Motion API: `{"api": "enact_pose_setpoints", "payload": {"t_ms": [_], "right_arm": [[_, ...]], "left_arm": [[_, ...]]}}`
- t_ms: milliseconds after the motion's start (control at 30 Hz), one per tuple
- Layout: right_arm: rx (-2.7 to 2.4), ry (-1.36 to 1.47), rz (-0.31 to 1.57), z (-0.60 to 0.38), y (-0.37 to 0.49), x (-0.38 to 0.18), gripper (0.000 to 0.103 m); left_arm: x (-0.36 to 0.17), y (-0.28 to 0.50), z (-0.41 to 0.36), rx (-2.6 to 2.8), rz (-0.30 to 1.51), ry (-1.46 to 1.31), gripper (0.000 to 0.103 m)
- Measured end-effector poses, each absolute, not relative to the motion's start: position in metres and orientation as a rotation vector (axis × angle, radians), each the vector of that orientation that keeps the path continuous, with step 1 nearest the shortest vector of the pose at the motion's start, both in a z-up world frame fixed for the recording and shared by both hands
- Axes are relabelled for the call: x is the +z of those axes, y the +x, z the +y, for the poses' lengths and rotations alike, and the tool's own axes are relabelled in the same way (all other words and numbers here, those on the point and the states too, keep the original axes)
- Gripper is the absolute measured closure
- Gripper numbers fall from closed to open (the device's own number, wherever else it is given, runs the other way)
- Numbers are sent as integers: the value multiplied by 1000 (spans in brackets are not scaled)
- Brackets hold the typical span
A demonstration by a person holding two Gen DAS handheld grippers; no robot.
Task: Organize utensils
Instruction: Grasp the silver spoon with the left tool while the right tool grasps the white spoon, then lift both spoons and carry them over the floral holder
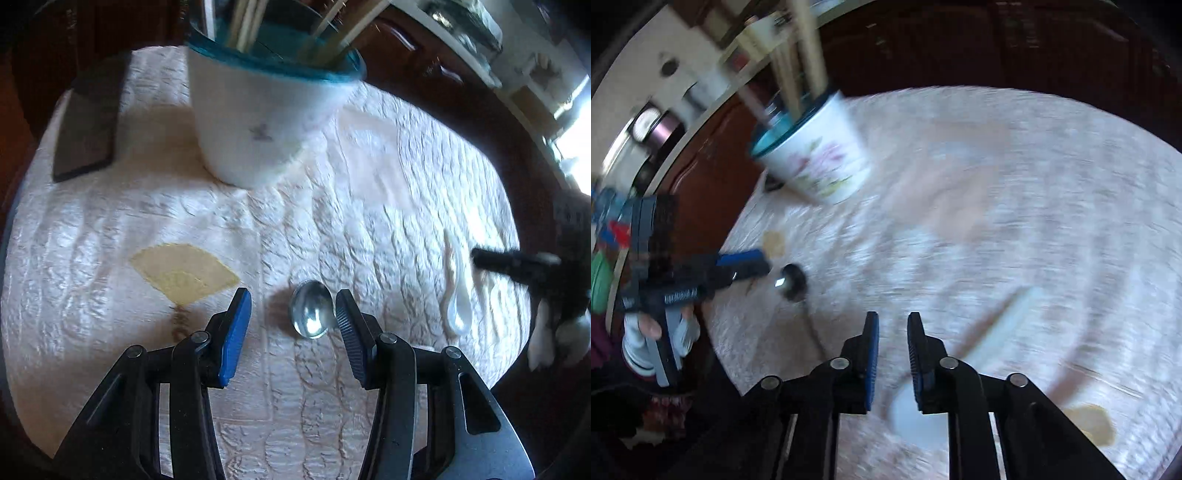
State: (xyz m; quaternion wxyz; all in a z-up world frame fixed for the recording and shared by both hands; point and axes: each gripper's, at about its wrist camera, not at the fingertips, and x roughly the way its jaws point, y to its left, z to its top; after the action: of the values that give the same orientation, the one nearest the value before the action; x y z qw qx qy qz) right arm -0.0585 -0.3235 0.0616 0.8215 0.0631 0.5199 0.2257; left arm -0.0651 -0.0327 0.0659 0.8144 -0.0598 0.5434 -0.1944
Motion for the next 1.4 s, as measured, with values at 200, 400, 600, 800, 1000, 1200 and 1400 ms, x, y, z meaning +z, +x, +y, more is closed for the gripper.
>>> {"api": "enact_pose_setpoints", "payload": {"t_ms": [200, 400, 600, 800, 1000, 1200, 1400], "right_arm": [[351, 267, 1144, -379, -46, 47, 80], [344, 437, 1186, -390, -25, 18, 80], [387, 486, 1183, -382, -14, 10, 86], [440, 398, 1086, -361, -30, 52, 92], [490, 362, 945, -350, -44, 111, 92], [535, 342, 832, -331, -50, 150, 92], [603, 347, 737, -297, -38, 185, 92]], "left_arm": [[56, -64, -42, -423, 1197, -99, 75], [48, -60, -49, -430, 1208, -83, 92], [50, -60, -50, -436, 1184, -76, 98], [82, -66, -32, -433, 1100, -83, 101], [129, -74, -8, -394, 983, -39, 102], [175, -79, 20, -337, 874, -31, 102], [225, -78, 39, -280, 757, -7, 102]]}}
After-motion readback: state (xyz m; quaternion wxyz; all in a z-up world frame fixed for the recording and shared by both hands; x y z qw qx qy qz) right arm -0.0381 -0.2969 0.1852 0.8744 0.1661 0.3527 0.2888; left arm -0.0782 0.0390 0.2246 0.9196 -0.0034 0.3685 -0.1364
